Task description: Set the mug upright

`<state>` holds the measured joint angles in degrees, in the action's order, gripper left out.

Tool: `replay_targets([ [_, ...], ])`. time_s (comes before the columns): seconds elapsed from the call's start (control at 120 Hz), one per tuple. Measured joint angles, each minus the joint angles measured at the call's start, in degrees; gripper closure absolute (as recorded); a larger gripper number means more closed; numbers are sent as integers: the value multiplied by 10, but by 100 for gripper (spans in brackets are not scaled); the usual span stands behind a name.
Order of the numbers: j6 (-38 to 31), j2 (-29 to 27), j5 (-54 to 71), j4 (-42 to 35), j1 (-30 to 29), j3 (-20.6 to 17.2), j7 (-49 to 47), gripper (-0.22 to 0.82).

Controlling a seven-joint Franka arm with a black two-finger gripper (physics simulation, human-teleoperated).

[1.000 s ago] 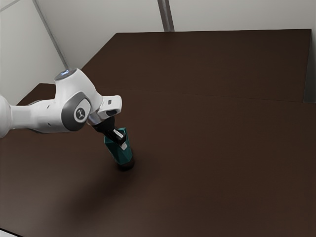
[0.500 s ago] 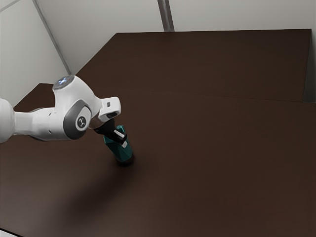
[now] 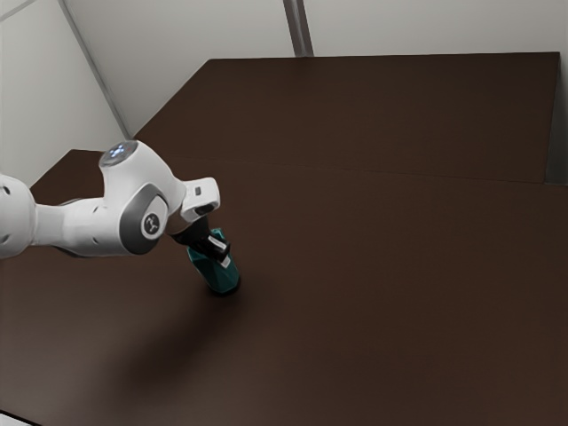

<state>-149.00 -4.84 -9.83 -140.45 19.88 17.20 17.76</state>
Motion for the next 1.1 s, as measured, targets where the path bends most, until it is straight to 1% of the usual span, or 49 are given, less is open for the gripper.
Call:
replay_targets([
  [0.258, 10, 5, -3, 2, 0, 0, -6, 78],
  [0.333, 15, 5, -5, 4, 0, 0, -7, 75],
  [0.4, 22, 4, -8, 5, 0, 0, -8, 70],
  [0.633, 45, 2, -11, 13, 0, 0, -11, 43],
  [0.767, 81, -2, -13, 46, -2, -12, -15, 31],
  [0.842, 107, -6, -13, 74, 1, -22, -18, 25],
  [0.967, 140, -11, -9, 116, 1, -24, -19, 15],
  [1.05, 172, 4, -6, 181, -10, -26, -13, 10],
  [1.1, 203, 29, -4, 247, -45, -47, -7, 8],
])
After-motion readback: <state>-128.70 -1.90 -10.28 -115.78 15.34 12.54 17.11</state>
